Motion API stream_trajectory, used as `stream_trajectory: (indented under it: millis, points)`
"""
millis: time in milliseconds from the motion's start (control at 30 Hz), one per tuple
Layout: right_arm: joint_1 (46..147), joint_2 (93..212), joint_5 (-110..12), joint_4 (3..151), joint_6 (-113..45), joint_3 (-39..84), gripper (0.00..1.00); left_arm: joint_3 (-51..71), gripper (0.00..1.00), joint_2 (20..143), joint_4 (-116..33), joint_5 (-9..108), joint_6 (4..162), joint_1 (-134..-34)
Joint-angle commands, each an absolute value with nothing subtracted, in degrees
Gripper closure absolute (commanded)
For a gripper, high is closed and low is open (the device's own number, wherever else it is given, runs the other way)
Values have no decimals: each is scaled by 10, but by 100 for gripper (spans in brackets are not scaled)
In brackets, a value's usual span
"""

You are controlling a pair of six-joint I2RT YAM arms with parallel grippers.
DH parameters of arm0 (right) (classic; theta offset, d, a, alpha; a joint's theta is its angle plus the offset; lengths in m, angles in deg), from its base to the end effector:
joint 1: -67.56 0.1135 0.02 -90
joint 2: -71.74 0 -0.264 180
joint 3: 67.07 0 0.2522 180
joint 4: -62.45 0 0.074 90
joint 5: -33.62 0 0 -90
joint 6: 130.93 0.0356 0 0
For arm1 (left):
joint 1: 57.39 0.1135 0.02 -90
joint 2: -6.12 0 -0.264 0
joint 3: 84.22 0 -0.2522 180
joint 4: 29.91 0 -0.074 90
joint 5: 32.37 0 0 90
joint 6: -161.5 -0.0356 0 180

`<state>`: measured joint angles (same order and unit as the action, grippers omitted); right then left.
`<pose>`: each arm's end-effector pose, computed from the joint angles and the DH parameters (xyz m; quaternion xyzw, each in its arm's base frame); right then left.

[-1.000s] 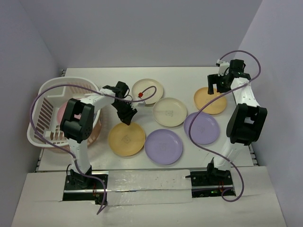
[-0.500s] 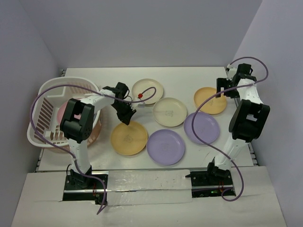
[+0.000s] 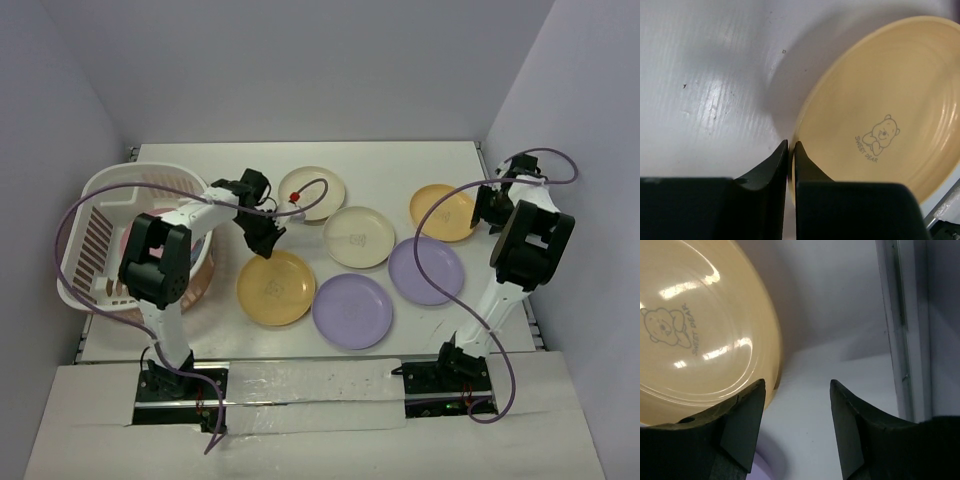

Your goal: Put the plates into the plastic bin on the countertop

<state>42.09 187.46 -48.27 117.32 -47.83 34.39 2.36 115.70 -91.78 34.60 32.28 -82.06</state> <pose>0.3795 -0.1752 0.1871 0.1456 0.9702 0.0164 0.1929 0.3330 -0.1683 0.1876 0.5333 0.8159 -0.1840 0.1265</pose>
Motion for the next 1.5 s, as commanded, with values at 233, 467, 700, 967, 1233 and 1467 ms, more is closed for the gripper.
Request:
stream_trajectory:
  millis: [233,467,700,967,1233,1467]
  points:
    - [416,1934,-446,1183,-377,383,49,-27,100,1035,-963,353,308,-790]
    - [416,1955,-443,1169,-350,401,72,-66,100,976,-991,302,341,-744]
    - [417,1940,-444,1169,-352,411,100,-137,100,935,-975,221,449,-651]
    - [411,1887,-392,1176,-325,452,100,-167,100,891,-887,218,634,-464]
    - [415,1839,-295,1153,-275,484,100,-230,100,930,-945,250,662,-250]
    - [460,1801,-255,1158,-272,491,100,-178,100,968,-973,324,592,-197]
